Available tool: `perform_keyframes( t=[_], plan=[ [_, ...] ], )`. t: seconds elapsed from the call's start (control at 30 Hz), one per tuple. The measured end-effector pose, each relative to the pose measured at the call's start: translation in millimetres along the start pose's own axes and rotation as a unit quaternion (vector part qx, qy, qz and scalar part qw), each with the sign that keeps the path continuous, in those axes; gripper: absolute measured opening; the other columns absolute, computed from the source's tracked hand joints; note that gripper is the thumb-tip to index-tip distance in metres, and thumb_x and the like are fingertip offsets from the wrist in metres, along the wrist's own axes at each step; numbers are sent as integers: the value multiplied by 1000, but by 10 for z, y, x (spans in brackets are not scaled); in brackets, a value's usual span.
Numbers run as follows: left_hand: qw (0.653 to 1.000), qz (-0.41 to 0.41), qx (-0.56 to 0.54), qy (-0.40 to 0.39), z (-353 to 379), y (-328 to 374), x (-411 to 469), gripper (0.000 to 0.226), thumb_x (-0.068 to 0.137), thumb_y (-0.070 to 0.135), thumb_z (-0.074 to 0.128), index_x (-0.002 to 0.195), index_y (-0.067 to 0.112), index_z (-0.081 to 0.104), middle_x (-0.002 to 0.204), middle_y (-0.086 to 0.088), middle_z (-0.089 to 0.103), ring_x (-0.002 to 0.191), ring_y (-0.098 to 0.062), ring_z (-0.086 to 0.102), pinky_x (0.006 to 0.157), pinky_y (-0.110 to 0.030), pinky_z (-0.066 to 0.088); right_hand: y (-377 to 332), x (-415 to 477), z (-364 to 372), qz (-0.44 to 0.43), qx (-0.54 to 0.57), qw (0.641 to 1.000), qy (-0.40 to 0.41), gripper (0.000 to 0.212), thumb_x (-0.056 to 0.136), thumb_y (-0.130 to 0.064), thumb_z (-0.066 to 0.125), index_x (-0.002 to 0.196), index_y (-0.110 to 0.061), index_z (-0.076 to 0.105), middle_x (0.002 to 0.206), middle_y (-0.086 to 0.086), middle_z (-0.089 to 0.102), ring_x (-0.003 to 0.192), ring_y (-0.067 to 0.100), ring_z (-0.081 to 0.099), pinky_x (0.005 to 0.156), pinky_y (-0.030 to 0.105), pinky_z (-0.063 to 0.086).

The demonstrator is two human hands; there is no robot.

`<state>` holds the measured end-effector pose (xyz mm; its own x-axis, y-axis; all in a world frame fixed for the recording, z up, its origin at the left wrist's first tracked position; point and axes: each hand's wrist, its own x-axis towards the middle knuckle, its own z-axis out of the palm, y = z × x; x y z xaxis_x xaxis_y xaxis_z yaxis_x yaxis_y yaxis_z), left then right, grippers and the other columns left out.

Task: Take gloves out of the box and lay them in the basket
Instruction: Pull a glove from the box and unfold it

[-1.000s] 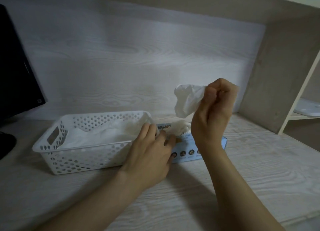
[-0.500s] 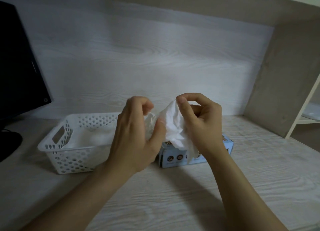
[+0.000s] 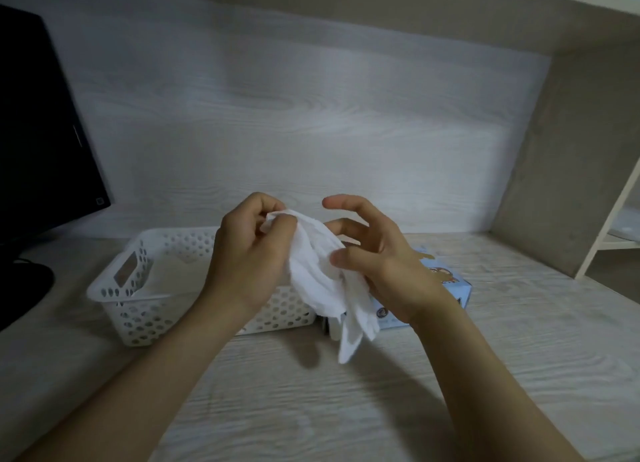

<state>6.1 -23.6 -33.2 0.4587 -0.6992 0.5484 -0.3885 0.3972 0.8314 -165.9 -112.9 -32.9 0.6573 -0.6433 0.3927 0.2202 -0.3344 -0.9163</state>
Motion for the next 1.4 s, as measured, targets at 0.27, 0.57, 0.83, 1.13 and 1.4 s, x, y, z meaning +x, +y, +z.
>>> perform_keyframes(
  t=[0.27, 0.57, 0.83, 1.13, 1.4],
  plan=[
    [1000, -6, 2, 14, -94, 12, 34, 25, 90, 28, 64, 77, 8, 59, 64, 1, 53, 62, -17, 50, 60, -36, 40, 25, 20, 24, 5, -140, 980, 140, 20, 95, 1, 58, 81, 5, 71, 81, 29, 66, 69, 23, 60, 59, 33, 51],
    [999, 35, -28, 3, -152, 83, 44, 51, 102, 32, 65, 69, -2, 48, 61, -13, 40, 59, -18, 40, 59, -28, 36, -62, 3, 2, 12, -73, 989, 126, 25, 77, -11, 51, 68, 10, 40, 64, 13, 36, 51, 19, 41, 50, 27, 38],
    [984, -70, -149, -74, -115, 106, 35, 33, 103, 34, 63, 92, 4, 71, 81, -9, 68, 78, -20, 63, 76, -37, 45, -39, 53, -3, 88, -104, 980, 143, 24, 91, -8, 48, 77, 9, 38, 73, 12, 29, 58, 19, 27, 47, 22, 28],
    [995, -79, -55, -33, -116, 61, 65, 31, 107, 36, 56, 95, 11, 68, 77, -8, 63, 69, -20, 59, 56, -35, 50, 97, 60, 8, 28, -245, 951, 186, 17, 98, -22, 61, 83, -21, 70, 58, -2, 55, 55, 16, 48, 54, 30, 39],
    [950, 57, 300, 67, -303, -158, 162, 28, 105, 39, 54, 83, 23, 59, 74, 7, 65, 73, -18, 61, 69, -42, 52, 260, 335, 103, -89, -511, 829, 209, 18, 100, -47, 62, 105, -30, 65, 67, -9, 65, 68, 17, 61, 58, 33, 48]
  ],
)
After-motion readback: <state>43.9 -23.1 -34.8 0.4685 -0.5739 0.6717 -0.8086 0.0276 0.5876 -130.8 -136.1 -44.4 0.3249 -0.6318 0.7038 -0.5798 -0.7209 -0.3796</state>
